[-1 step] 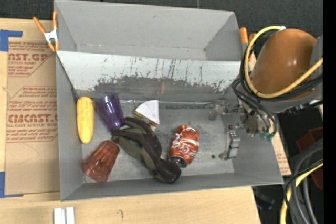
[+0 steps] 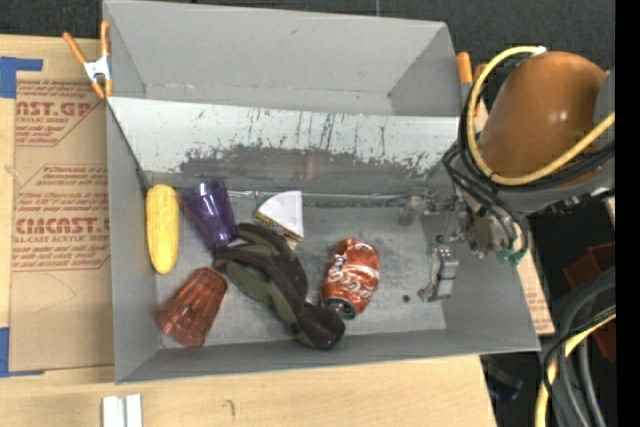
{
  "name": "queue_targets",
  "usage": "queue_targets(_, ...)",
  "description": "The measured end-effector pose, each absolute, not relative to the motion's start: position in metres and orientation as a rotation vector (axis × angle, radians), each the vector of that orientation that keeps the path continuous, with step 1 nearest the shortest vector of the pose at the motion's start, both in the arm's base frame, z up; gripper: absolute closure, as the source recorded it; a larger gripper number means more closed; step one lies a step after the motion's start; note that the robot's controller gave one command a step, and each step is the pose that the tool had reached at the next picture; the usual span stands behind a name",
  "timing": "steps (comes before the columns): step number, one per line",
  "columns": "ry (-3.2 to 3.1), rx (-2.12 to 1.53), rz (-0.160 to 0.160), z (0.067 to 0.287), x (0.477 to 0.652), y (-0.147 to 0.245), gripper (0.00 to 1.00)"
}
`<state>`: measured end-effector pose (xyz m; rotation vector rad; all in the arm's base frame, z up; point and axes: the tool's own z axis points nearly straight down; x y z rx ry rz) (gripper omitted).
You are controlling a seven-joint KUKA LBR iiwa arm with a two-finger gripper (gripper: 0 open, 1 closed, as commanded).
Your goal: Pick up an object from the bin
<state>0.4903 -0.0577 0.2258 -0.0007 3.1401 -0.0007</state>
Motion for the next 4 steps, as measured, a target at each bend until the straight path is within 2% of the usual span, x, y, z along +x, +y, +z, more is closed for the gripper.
queue_targets(1,3.129,-0.223,-0.001,0.182,0.503,-0.048,0.00)
queue_targets(2,3.057,-0.715,0.000,0.162,0.529,-0.024,0.00)
queue_targets(3,3.108,-0.445,0.002,0.142,0.529,-0.030,0.00)
queue_targets(4,3.052,-0.738,0.000,0.114,0.535,-0.029,0.00)
